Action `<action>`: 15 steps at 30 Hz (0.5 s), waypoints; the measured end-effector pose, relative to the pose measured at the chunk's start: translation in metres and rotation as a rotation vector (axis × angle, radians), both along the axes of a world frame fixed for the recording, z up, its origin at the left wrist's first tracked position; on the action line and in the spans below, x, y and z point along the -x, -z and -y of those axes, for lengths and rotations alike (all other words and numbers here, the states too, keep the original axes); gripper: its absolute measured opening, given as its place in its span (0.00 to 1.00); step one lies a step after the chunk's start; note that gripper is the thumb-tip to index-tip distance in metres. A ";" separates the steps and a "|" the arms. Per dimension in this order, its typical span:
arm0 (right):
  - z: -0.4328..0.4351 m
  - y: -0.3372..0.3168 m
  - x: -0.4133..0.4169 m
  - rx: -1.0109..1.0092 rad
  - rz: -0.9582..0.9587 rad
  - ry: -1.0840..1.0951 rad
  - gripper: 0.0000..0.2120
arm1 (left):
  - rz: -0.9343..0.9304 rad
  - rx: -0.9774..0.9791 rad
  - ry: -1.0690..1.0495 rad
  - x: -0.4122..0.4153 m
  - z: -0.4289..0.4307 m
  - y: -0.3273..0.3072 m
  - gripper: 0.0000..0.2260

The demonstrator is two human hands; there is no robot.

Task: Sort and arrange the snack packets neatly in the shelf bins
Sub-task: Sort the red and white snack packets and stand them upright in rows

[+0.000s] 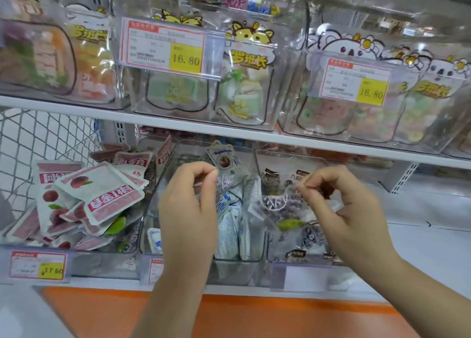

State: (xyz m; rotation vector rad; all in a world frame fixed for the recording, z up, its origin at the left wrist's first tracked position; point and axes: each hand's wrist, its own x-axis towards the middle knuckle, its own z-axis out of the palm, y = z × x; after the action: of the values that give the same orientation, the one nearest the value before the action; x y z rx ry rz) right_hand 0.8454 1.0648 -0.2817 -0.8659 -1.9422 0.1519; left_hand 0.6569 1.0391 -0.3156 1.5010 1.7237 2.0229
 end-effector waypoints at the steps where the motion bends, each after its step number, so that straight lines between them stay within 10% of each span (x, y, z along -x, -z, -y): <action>1: 0.001 0.000 -0.004 0.046 0.034 -0.011 0.07 | 0.056 0.018 0.059 -0.008 0.000 -0.001 0.05; 15: -0.008 0.000 -0.045 0.186 0.202 0.021 0.07 | 0.310 -0.010 0.619 -0.083 -0.009 -0.016 0.05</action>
State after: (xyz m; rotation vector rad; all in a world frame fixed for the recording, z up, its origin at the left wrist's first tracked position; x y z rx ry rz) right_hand 0.8899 1.0731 -0.2820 -1.0571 -2.1303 0.2436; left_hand 0.7399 1.0485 -0.2993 1.3962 0.9738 1.7995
